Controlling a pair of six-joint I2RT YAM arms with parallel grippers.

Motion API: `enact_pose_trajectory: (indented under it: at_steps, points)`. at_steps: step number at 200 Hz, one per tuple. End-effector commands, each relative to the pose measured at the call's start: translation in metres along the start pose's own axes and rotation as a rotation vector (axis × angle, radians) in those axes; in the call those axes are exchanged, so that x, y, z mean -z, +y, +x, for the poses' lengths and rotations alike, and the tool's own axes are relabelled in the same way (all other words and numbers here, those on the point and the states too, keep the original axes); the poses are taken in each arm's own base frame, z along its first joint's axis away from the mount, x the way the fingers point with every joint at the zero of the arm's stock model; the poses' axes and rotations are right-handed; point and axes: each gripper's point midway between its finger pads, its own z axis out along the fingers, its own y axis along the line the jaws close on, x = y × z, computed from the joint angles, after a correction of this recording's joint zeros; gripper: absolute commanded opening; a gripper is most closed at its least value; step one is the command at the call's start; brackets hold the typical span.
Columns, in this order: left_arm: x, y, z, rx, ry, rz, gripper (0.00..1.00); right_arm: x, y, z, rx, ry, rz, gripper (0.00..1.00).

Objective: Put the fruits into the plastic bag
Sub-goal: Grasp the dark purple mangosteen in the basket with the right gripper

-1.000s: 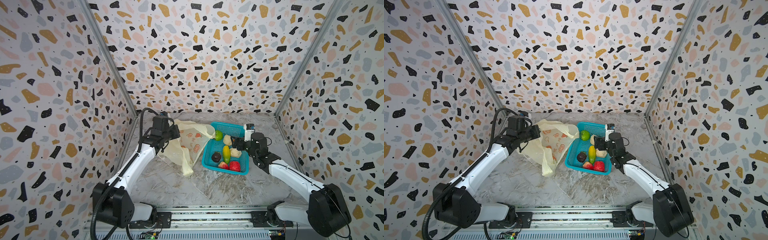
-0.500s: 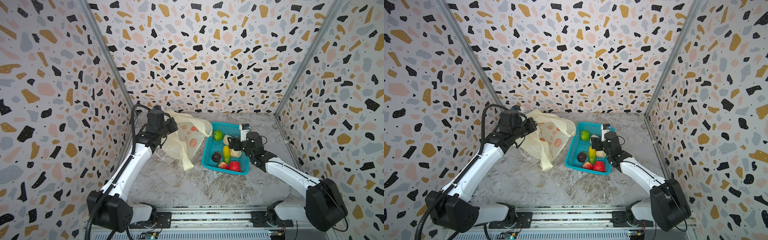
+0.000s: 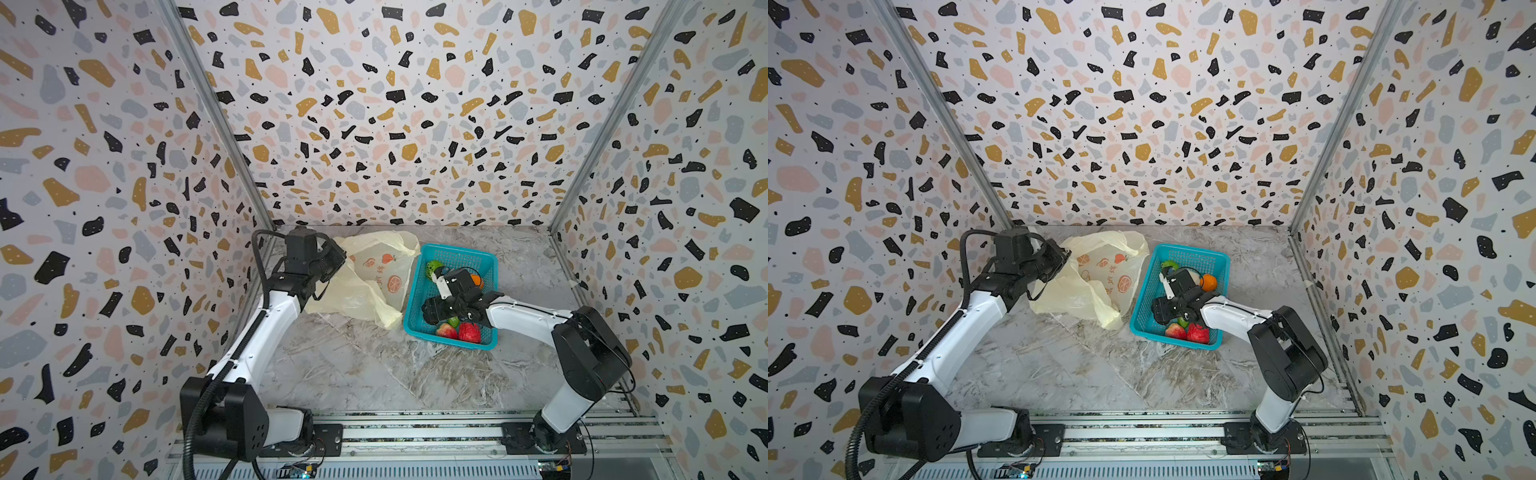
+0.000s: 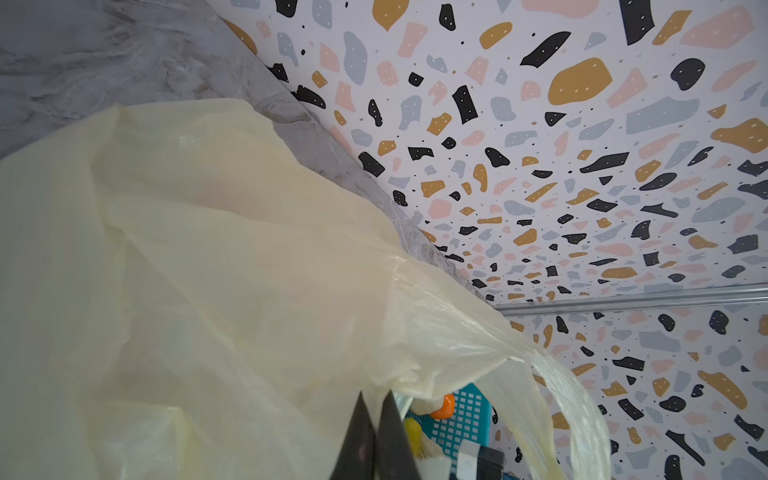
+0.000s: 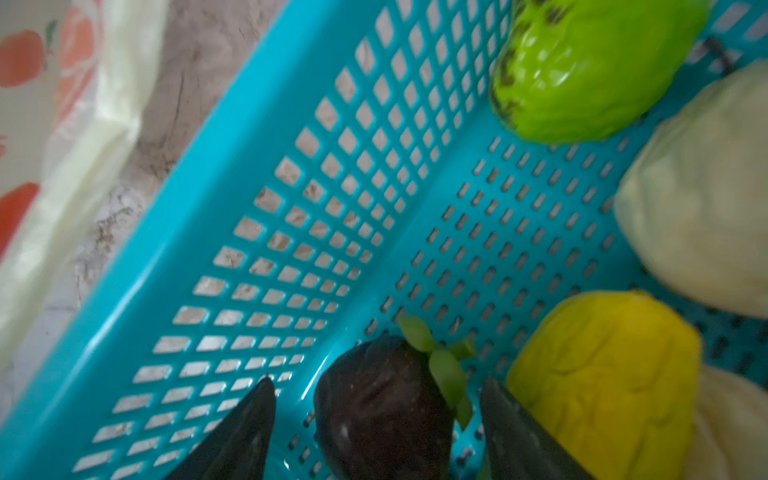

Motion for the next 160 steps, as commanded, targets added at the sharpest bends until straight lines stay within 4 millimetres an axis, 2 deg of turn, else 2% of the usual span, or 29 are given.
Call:
enact_pose_trajectory:
  at_steps: [1,74,112,139,160]
  points:
    - [-0.001,-0.011,-0.001,0.047,0.004,0.084,0.00,0.003,0.003,-0.001,-0.016,0.038,0.035,0.77]
    - [-0.004,0.008,0.013,0.030,0.022,0.061,0.00,-0.014,-0.007,0.013,-0.024,0.045,0.079,0.74]
    - [-0.006,0.017,0.019,0.034,0.033,0.046,0.00,-0.014,-0.005,0.013,-0.022,0.015,0.056,0.60]
    - [-0.006,0.019,0.020,0.035,0.035,0.041,0.00,-0.011,-0.002,0.012,-0.031,-0.004,0.036,0.55]
    - [-0.006,0.020,0.020,0.034,0.033,0.037,0.00,-0.008,-0.001,0.010,-0.035,-0.017,0.029,0.45]
